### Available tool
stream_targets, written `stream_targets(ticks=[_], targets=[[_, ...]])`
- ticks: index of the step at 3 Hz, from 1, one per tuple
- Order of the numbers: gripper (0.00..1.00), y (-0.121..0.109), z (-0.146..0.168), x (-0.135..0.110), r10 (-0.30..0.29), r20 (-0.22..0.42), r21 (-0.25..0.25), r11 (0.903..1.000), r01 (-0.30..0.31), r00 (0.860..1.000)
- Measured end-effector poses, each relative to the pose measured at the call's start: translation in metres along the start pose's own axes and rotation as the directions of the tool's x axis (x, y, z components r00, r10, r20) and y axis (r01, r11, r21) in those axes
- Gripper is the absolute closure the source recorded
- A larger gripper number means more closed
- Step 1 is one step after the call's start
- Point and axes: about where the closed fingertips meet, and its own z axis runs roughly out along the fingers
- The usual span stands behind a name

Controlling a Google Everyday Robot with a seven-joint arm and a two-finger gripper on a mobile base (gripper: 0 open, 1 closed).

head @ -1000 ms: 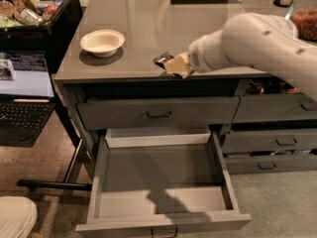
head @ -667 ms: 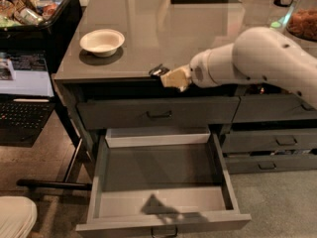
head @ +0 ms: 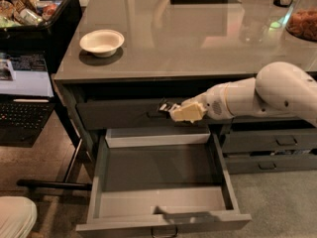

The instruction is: Place rxbar chocolate into middle drawer

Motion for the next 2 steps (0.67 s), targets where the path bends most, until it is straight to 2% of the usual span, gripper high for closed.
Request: stream_targets(ticks=[1, 2], targets=[[1.0, -0.006, 0.037, 0.045, -0.057, -0.05, -0.079, 0.9955, 0.052, 0.997], [1.0, -0.01, 0.082, 0.08, -0.043, -0.103, -0.091, 0.9952, 0.033, 0.994]])
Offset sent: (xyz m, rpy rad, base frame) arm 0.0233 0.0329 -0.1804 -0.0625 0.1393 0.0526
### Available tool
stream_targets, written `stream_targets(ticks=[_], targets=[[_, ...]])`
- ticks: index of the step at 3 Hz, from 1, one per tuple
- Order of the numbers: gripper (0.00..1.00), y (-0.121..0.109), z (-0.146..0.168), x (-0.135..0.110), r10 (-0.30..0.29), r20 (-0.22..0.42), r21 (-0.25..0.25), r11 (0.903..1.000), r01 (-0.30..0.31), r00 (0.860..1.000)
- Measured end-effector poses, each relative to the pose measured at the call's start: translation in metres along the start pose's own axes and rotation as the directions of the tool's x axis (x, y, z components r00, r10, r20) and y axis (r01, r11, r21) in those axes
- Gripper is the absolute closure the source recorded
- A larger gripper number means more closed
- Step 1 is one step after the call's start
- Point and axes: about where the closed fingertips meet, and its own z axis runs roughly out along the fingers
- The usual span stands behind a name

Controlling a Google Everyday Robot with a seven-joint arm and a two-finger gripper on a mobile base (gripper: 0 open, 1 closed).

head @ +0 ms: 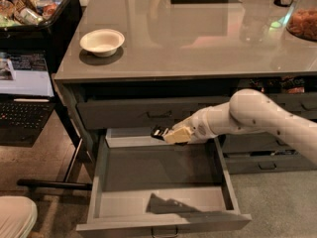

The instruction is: Place rxbar chocolate into middle drawer

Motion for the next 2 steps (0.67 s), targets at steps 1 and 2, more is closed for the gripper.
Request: stream_targets(ticks=[1, 2], targets=[[1.0, -0.0027, 0.0582, 0.0176, 0.05, -0.041, 0.008, 0.9987, -0.05, 0.998], [1.0, -0.0027, 0.0582, 0.0176, 0.05, -0.041, 0.008, 0.9987, -0.05, 0.998]])
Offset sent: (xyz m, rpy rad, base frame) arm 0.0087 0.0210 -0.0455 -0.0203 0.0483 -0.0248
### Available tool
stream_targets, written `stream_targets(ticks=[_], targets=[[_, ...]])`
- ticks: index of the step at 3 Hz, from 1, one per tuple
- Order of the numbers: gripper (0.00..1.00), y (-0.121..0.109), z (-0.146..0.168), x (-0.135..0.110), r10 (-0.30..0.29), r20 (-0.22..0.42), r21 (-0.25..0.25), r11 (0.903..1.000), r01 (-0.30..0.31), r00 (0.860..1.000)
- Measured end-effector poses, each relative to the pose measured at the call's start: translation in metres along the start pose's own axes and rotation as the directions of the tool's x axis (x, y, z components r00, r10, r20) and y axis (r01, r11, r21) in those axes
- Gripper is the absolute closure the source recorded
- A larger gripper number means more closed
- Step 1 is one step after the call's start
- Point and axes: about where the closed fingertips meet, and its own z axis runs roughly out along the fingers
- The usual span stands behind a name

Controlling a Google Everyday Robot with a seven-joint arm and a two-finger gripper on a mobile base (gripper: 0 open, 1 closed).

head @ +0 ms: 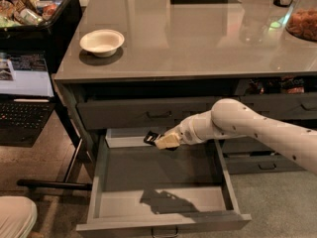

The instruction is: Place rxbar chocolate into middle drawer

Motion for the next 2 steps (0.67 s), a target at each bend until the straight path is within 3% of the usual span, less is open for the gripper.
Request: stream_targets(ticks=[1, 2], targets=[[1.0, 0.008, 0.005, -0.003, -0.045, -0.006, -0.024, 0.9987, 0.045, 0.999], [1.0, 0.016, 0.034, 0.02, -0.117, -0.049, -0.108, 0.9879, 0.112, 0.992]])
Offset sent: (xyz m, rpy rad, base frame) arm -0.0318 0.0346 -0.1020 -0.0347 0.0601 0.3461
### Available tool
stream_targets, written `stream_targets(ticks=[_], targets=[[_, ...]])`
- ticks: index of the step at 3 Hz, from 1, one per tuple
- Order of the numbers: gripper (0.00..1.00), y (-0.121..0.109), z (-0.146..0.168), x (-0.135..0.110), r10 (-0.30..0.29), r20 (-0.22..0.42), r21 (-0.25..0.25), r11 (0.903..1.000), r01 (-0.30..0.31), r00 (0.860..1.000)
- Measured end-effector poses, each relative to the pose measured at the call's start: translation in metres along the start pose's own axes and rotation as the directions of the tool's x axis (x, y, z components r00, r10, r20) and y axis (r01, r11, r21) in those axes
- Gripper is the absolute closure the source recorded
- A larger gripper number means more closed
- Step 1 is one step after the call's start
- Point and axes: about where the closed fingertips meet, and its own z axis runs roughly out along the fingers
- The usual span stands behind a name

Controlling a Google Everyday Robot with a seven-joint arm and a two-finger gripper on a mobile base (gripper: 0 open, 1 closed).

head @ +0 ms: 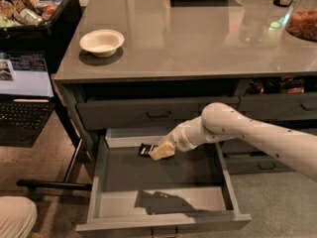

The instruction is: Place rxbar chocolate into middle drawer

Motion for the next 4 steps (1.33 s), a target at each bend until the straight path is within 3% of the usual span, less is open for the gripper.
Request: stream_targets(ticks=[1, 2, 3, 4], targets=[[1.0, 0.004, 0.047, 0.049, -0.084, -0.066, -0.106, 0.9914, 0.077, 0.994], [1.0, 0.003, 0.078, 0.093, -0.132, -0.085, -0.161, 0.98, 0.117, 0.988], [1.0, 0.0, 0.1, 0.124, -0.171, -0.087, -0.181, 0.9715, 0.153, 0.981], [1.0, -0.004, 0.121, 0.147, -0.183, -0.089, -0.164, 0.9723, 0.167, 0.979]])
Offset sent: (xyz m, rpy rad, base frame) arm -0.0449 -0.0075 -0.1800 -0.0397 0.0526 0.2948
